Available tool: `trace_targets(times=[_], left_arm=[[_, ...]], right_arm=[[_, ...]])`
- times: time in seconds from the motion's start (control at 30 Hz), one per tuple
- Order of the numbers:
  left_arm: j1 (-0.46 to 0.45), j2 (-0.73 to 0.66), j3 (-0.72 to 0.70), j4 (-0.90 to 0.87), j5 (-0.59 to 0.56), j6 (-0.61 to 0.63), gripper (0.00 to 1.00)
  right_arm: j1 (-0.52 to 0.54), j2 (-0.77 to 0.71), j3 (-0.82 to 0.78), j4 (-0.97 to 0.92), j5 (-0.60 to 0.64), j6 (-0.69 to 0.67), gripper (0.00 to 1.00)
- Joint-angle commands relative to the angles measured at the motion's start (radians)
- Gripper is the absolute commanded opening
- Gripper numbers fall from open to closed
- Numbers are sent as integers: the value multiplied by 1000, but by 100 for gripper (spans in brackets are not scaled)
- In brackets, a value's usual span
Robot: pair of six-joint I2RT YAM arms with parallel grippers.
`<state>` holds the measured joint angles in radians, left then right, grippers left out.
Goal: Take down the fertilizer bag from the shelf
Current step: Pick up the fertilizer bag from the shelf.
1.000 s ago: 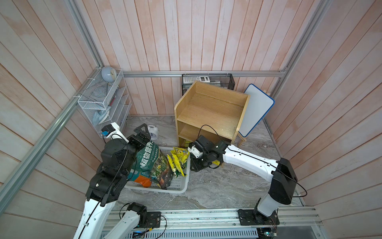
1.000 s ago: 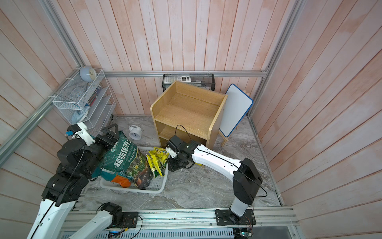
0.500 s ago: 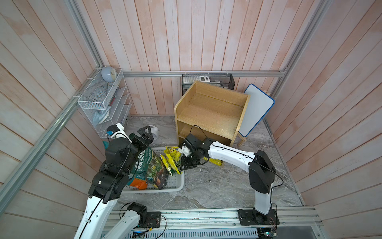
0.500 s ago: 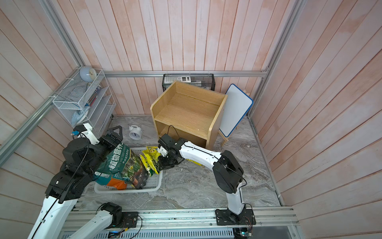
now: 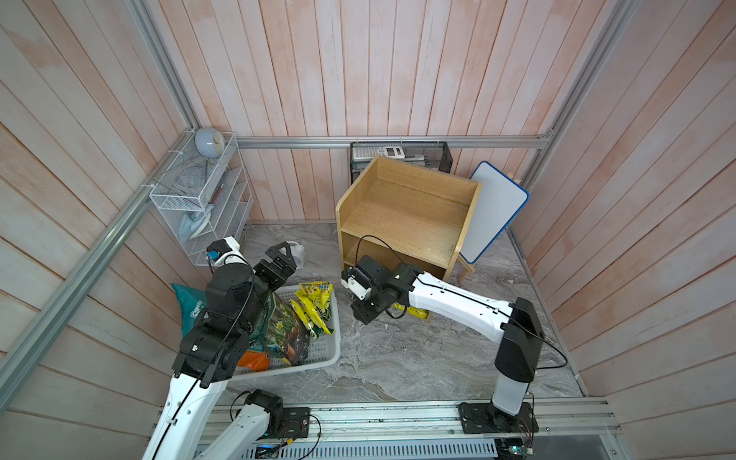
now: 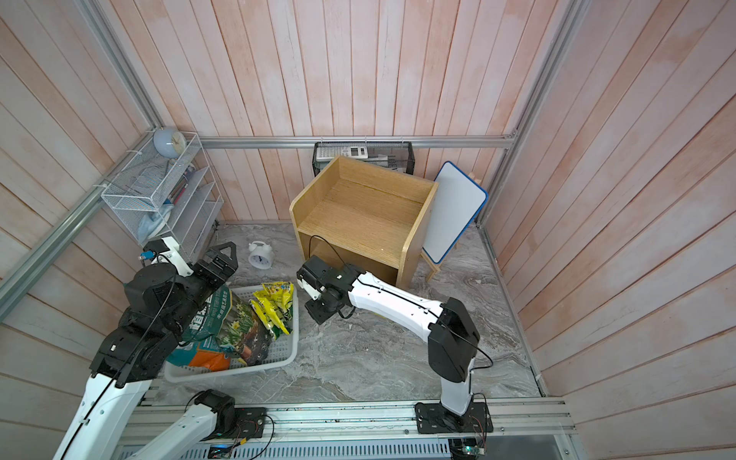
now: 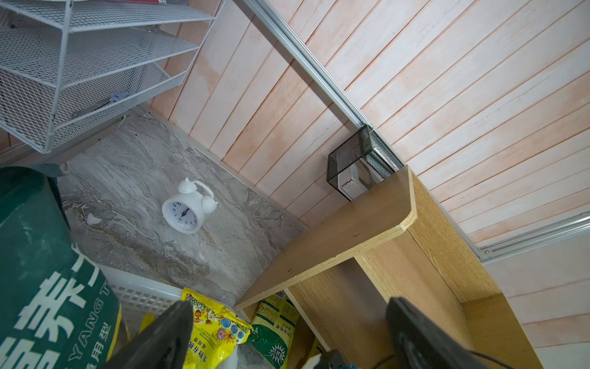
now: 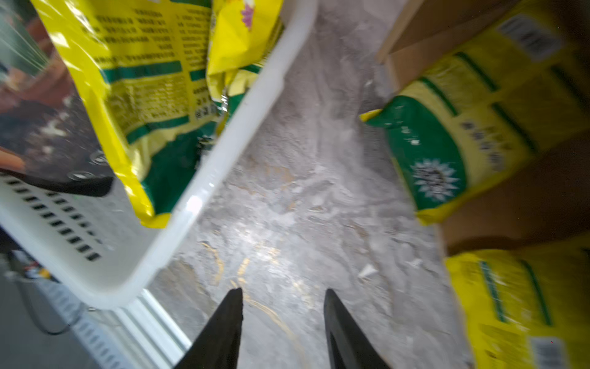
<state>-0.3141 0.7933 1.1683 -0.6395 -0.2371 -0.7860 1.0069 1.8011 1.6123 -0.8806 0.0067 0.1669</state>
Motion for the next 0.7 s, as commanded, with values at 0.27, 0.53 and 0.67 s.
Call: trace_targets(times=[0.27, 0.53, 0.67], left_arm=[[6, 46, -108, 58, 35, -66, 100], [7, 61, -106, 23, 14, -65, 100], [9, 48, -109, 6, 1, -65, 100]], right_arm=[[56, 89, -168, 75, 502, -531, 50], [77, 236, -110, 272, 685, -711, 89], [65, 300, -118, 414, 732, -793, 89]])
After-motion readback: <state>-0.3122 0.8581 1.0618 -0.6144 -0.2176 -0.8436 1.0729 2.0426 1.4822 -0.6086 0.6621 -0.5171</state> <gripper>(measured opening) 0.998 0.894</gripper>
